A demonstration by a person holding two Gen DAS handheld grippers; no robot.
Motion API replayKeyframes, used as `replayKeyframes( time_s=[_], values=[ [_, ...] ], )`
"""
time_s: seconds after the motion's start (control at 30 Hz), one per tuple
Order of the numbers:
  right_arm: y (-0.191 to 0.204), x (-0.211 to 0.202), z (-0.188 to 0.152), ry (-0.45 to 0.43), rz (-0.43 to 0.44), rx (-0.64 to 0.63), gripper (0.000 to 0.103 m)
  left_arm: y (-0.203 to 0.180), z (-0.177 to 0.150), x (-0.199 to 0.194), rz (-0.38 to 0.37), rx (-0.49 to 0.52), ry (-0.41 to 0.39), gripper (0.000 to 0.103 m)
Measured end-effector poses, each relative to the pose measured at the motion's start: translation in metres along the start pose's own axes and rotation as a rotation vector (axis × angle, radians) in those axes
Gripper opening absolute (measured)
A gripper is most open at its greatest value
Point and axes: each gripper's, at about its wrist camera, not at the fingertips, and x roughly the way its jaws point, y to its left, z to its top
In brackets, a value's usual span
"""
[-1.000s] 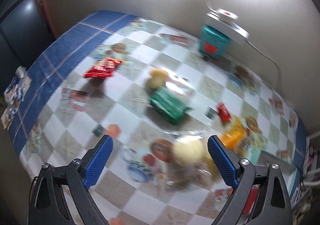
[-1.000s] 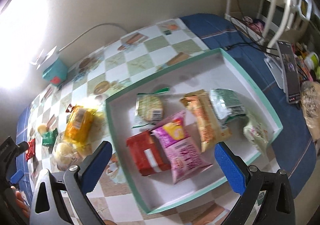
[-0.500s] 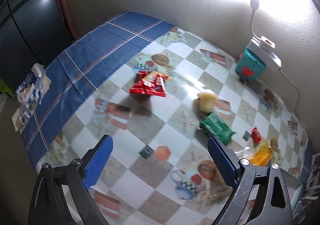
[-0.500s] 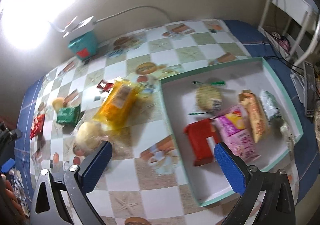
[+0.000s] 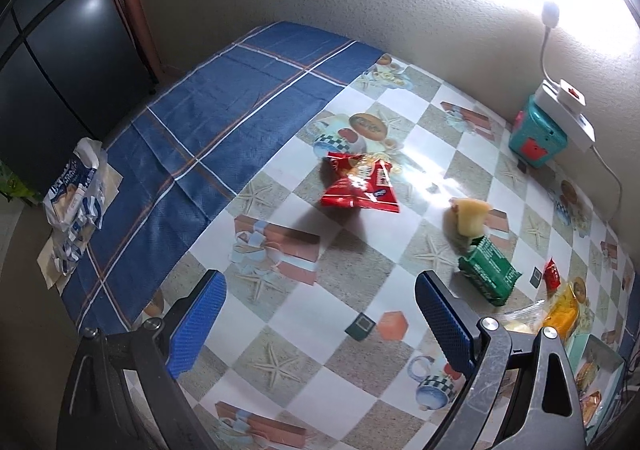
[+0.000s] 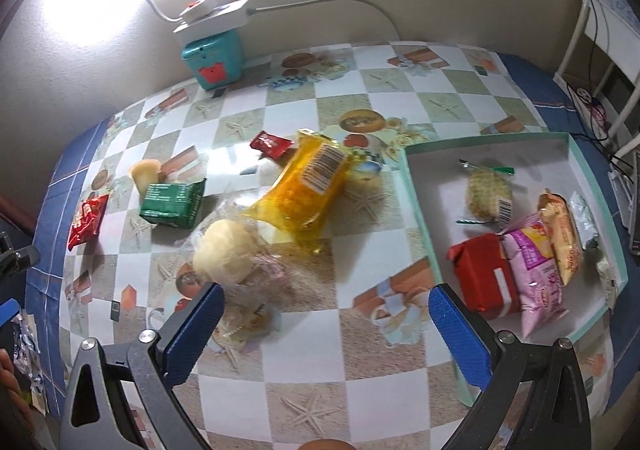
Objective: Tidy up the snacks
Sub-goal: 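Move both tools back over the remaining snacks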
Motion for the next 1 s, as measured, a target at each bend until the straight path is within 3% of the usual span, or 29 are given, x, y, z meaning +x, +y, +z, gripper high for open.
replayKeyframes(
  time_s=[0.17, 0.4, 0.6, 0.73, 1.0],
  values=[
    [0.003, 0.003, 0.001, -0.014, 0.018, 0.002, 0.103, 0.014, 0.005, 0.012, -0.037, -0.029, 0.027, 0.096],
    [0.005, 0.002, 0.004, -0.049, 0.154, 0.047, 0.103, 0.036, 0.013, 0.023, -0.066, -0.076, 0.038, 0.096],
    [0.014, 0.010, 0.003, -0.040, 0.186, 0.010, 0.103, 0.045, 0.015, 0.033, -0.075, -0.104, 0.050, 0.096],
    [0.009, 0.015, 0.005, -0.031, 0.225, 0.014, 0.103, 0.037, 0.014, 0.035, -0.096, -0.086, 0.060, 0.096],
    [-0.013, 0.021, 0.027, -0.067, 0.165, 0.045, 0.103, -0.009, 0.002, 0.041, -0.175, -0.036, 0.099, 0.096]
  ],
)
